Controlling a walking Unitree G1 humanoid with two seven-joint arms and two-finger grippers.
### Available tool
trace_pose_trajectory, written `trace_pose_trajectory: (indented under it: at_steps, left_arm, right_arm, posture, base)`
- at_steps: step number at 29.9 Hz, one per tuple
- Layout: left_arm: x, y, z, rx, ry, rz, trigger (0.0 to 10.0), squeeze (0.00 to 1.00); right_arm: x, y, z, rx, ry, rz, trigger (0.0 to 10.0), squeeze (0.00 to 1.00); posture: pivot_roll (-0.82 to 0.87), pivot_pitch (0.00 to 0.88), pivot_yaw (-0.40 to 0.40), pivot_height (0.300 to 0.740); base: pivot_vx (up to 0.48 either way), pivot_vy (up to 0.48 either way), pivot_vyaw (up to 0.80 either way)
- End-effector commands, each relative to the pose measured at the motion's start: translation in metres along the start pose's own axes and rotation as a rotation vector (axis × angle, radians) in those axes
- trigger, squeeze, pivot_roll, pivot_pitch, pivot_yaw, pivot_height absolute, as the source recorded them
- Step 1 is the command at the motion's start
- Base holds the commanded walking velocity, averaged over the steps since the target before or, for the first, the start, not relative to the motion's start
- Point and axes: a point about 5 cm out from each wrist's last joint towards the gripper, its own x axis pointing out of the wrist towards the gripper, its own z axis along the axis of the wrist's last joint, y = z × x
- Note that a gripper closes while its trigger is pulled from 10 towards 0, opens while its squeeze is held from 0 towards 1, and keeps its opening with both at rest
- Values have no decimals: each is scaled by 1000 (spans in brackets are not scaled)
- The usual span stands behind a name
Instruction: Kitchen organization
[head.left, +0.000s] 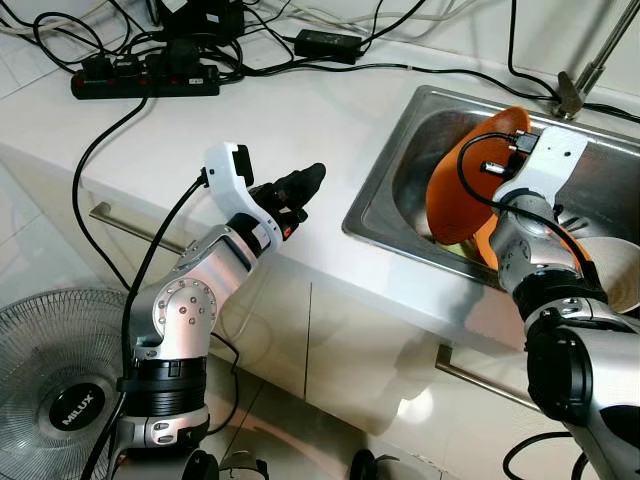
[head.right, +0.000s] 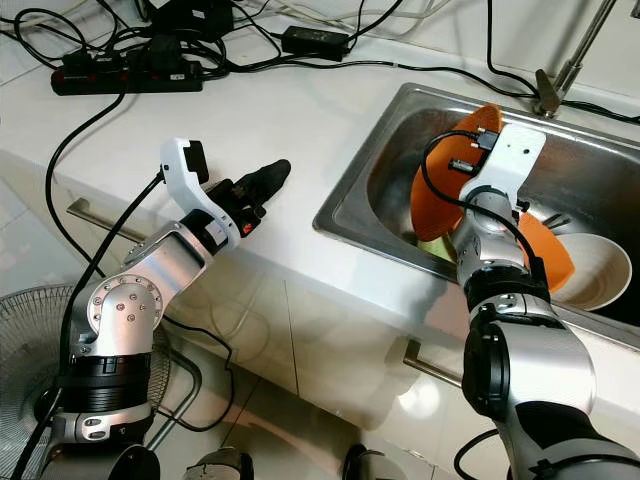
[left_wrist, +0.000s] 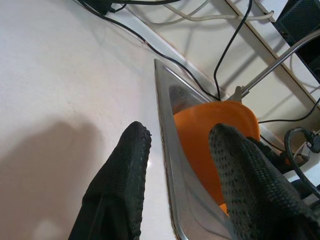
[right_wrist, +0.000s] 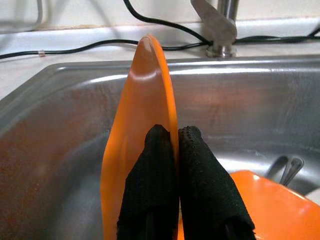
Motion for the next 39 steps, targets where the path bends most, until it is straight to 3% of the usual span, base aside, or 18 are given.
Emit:
trace_pose_trajectory:
  at_steps: [1, 3, 4, 5, 6, 7, 15, 16, 17, 25, 27, 31, 36, 39]
  left_arm:
    - [-2, -3, -1, 18, 12, -15, 10000, 0]
    - [-1, -3, -2, 18, 15, -14, 10000, 0]
    - [-1, -3, -2, 18, 16, -13, 10000, 0]
    - [-1, -3, -2, 19, 16, -13, 10000, 0]
    - [-1, -3, -2, 19, 16, -13, 10000, 0]
    - [-1, -3, -2, 19, 15, -12, 10000, 0]
    - [0, -2, -2, 20, 12, -4, 10000, 0]
    - [0, -2, -2, 21, 12, -3, 10000, 0]
    - [-1, -2, -2, 21, 12, -2, 10000, 0]
    - [-1, -1, 0, 59, -11, 22, 10000, 0]
    - [0, 2, 5, 92, -57, 57, 10000, 0]
    - [1, 10, 15, 249, -133, 161, 10000, 0]
    - [1, 14, 31, 543, -268, 293, 10000, 0]
    - [2, 14, 38, 687, -320, 341, 10000, 0]
  right_arm:
    - [0, -2, -2, 18, 10, 1, 10000, 0]
    - [-1, -1, -6, 22, 28, 8, 10000, 0]
    - [-2, 0, -7, 25, 33, 10, 10000, 192]
    - [-2, 1, -8, 31, 37, 13, 10000, 573]
    - [-2, 1, -9, 35, 39, 16, 10000, 573]
    - [-3, 3, -9, 36, 40, 20, 10000, 1000]
    - [-4, 10, -12, 36, 50, 61, 10000, 1000]
    - [-5, 11, -13, 34, 51, 64, 10000, 631]
    - [-5, 12, -13, 34, 51, 67, 10000, 0]
    - [-4, 16, -3, 8, -9, 91, 10000, 0]
    - [-3, 18, 8, -11, -71, 95, 10000, 0]
    - [-5, 25, 27, -14, -207, 130, 10000, 0]
    - [-28, 45, 55, -36, -492, 287, 10000, 0]
    - [-37, 47, 62, -28, -569, 319, 10000, 0]
  posture:
    - [131, 74, -7, 740]
    - [132, 73, -7, 740]
    - [132, 73, -7, 740]
    - [131, 73, -5, 740]
    - [131, 72, -5, 740]
    - [131, 72, -5, 740]
    - [132, 74, -7, 740]
    - [132, 74, -7, 740]
    - [132, 74, -7, 740]
    - [130, 78, -9, 740]
    - [126, 81, -9, 740]
    - [122, 84, -10, 740]
    - [114, 88, -7, 740]
    - [99, 91, -3, 740]
  base:
    - [0, 0, 0]
    - [0, 0, 0]
    - [0, 0, 0]
    - [0, 0, 0]
    - [0, 0, 0]
    - [0, 0, 0]
    - [0, 0, 0]
    - [0, 0, 0]
    - [0, 0, 0]
    - [0, 0, 0]
    - [0, 0, 0]
    - [0, 0, 0]
    - [0, 0, 0]
    - [0, 0, 0]
